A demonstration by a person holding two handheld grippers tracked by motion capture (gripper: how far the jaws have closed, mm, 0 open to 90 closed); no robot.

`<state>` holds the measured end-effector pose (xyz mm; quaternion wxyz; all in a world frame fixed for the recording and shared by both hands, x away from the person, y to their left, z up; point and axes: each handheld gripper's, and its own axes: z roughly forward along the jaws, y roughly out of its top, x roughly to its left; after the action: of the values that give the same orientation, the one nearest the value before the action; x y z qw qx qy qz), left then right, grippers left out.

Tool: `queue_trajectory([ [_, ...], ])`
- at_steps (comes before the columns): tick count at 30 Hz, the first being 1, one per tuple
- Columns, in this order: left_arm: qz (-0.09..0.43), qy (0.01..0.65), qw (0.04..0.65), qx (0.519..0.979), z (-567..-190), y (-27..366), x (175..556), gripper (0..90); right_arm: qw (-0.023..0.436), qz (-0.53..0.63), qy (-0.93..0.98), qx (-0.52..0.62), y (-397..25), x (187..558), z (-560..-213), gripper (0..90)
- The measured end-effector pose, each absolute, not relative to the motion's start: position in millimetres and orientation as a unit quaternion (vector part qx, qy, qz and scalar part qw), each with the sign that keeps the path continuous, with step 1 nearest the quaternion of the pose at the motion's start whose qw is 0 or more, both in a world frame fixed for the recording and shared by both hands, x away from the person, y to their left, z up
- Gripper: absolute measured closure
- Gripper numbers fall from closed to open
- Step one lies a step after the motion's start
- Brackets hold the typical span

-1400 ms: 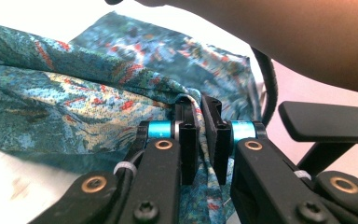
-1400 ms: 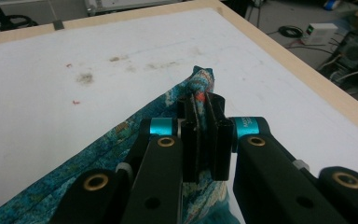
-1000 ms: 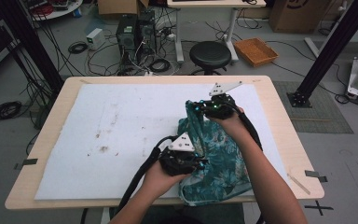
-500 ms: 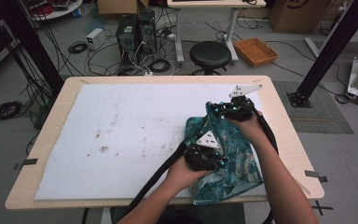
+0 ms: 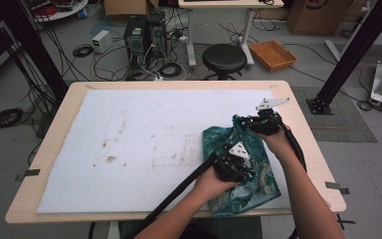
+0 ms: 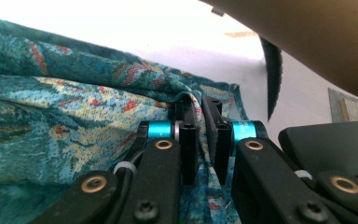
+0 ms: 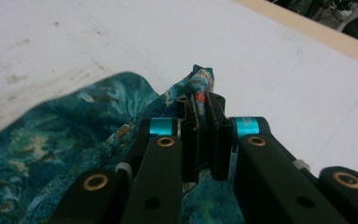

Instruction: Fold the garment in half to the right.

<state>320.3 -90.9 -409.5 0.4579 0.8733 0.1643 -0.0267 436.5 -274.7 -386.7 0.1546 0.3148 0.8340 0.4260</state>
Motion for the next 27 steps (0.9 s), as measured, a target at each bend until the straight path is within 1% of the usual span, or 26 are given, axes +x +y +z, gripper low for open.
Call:
queue_trajectory([
  [4, -0.033, 0.168, 0.454, 0.874, -417.4, -95.9, 323.2, 85.1, 0.152, 0.417, 0.834, 0.329, -280.7, 436.2, -396.8, 85.3],
  [6, -0.032, 0.167, 0.454, 0.875, -423.6, -100.2, 324.6, 83.9, 0.155, 0.411, 0.835, 0.332, -282.6, 436.0, -399.5, 82.0],
  [8, -0.03, 0.167, 0.454, 0.875, -423.8, -100.3, 324.8, 76.6, 0.156, 0.411, 0.834, 0.333, -284.0, 435.8, -400.4, 68.2],
  [9, -0.018, 0.163, 0.46, 0.873, -421.0, -98.3, 324.2, 69.5, 0.154, 0.415, 0.829, 0.343, -285.8, 435.8, -399.3, 65.4],
  [10, -0.017, 0.161, 0.464, 0.871, -418.6, -95.9, 323.9, 65.3, 0.153, 0.42, 0.825, 0.345, -287.6, 435.1, -397.6, 63.9],
  [11, -0.017, 0.161, 0.473, 0.866, -416.0, -93.2, 323.6, 61.7, 0.157, 0.428, 0.82, 0.345, -289.4, 434.1, -395.2, 59.5],
  [12, -0.015, 0.164, 0.481, 0.861, -413.2, -90.2, 323.0, 57.4, 0.164, 0.436, 0.814, 0.347, -291.3, 432.8, -392.0, 57.1],
  [13, -0.014, 0.167, 0.487, 0.857, -410.2, -86.5, 322.5, 52.3, 0.167, 0.444, 0.808, 0.349, -293.1, 431.6, -388.6, 56.5],
  [15, -0.016, 0.165, 0.497, 0.851, -404.7, -77.9, 321.8, 49.4, 0.172, 0.455, 0.801, 0.349, -295.1, 429.2, -380.8, 52.3],
  [17, -0.012, 0.17, 0.504, 0.847, -400.1, -69.8, 320.8, 45.8, 0.181, 0.46, 0.798, 0.345, -294.5, 426.7, -373.1, 52.1],
  [20, 0.001, 0.181, 0.513, 0.839, -393.1, -51.7, 319.5, 43.8, 0.184, 0.464, 0.799, 0.335, -288.7, 423.6, -365.7, 51.9],
  [23, 0.015, 0.197, 0.522, 0.83, -388.9, -32.8, 318.5, 42.3, 0.178, 0.46, 0.81, 0.318, -275.4, 421.7, -363.2, 51.9],
  [27, 0.045, 0.219, 0.515, 0.827, -388.0, -4.2, 316.5, 41.5, 0.165, 0.445, 0.826, 0.304, -254.0, 425.5, -367.9, 51.9],
])
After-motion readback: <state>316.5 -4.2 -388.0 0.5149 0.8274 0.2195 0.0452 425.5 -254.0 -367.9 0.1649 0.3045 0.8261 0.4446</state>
